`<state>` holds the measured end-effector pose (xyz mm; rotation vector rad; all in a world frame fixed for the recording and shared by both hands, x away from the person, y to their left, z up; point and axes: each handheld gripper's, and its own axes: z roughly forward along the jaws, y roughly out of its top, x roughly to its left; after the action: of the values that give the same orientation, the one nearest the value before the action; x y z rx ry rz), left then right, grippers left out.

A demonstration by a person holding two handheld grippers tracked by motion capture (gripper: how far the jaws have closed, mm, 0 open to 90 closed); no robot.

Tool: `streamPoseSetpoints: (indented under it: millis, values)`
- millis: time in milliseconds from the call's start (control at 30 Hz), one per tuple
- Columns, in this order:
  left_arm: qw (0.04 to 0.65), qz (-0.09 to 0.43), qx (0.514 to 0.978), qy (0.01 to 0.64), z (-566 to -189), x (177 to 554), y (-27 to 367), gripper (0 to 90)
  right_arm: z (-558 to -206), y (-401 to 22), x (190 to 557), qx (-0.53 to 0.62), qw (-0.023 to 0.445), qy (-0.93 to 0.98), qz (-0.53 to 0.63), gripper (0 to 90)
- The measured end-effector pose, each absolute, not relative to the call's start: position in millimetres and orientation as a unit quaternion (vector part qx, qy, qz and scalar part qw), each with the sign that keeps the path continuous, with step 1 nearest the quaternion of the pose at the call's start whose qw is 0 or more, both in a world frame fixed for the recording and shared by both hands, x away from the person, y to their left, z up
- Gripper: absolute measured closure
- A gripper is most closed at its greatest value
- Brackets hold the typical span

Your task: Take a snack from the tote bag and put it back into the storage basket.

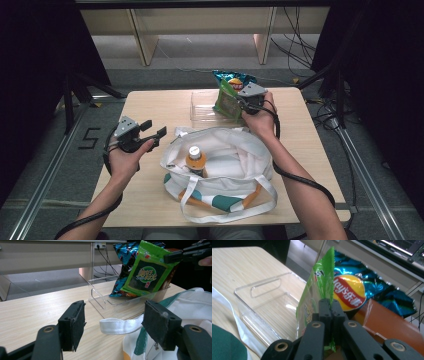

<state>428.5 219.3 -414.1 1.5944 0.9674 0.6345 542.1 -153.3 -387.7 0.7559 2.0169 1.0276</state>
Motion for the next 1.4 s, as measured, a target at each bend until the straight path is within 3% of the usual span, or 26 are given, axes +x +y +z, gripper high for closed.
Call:
streamPoseSetpoints:
  millis: [67,700,1400]
  values:
    - [0.553,0.269,0.674,0.409,-413.3,427.9,218.8,33.3,-391.2,-152.0,541.2,0.301,0.351,0.792,0.398,90.0]
    - [0.551,0.269,0.680,0.403,-415.7,430.1,218.7,33.3,-414.1,-149.0,543.7,0.328,0.339,0.800,0.372,88.1]
    - [0.552,0.267,0.679,0.404,-416.0,430.2,216.0,33.5,-410.3,-145.0,532.6,0.321,0.332,0.799,0.385,69.4]
